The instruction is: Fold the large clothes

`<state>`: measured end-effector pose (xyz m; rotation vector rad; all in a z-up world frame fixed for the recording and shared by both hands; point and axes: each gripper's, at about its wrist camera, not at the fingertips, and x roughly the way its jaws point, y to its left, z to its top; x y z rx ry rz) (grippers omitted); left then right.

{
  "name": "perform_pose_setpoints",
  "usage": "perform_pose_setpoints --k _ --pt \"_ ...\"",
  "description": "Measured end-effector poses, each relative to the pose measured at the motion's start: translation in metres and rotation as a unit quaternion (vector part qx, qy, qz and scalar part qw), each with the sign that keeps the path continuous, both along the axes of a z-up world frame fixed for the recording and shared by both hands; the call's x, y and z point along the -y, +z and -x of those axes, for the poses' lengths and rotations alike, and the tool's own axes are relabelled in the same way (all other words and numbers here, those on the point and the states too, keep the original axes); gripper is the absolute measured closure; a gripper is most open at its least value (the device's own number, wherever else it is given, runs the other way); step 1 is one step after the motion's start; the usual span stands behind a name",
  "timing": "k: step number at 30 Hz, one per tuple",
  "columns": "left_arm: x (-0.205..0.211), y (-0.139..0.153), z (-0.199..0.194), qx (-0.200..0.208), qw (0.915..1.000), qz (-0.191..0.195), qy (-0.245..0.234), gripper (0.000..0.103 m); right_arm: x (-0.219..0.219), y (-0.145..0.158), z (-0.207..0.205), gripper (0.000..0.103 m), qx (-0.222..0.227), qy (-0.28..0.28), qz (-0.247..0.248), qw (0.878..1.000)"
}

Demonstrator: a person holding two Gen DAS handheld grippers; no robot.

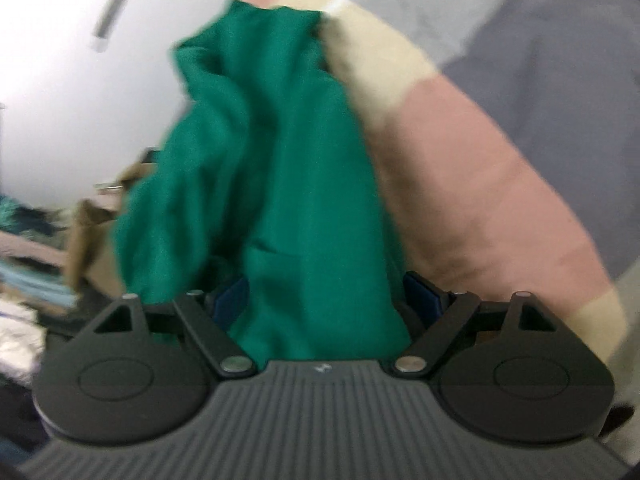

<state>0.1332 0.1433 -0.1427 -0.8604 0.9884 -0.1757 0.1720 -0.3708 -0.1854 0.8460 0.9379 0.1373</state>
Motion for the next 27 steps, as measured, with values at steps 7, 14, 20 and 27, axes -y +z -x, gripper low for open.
perform_pose_setpoints --k 7,14,20,27 --pt "0.021 0.012 0.008 0.021 0.9988 -0.015 -0.041 0.023 -0.028 0.003 0.000 0.061 0.020 0.049 0.018 0.998" --pt "0.014 0.024 0.036 0.017 0.9990 -0.040 -0.008 0.089 -0.029 0.028 0.017 0.085 0.069 0.037 0.016 0.997" --pt "-0.005 0.078 0.069 0.096 0.9944 0.033 0.030 0.094 -0.011 0.060 0.048 0.088 0.121 0.040 -0.014 0.992" --pt "-0.026 0.121 0.118 0.139 0.9856 0.093 0.028 0.094 0.000 0.105 0.088 0.088 0.169 0.056 -0.066 0.982"
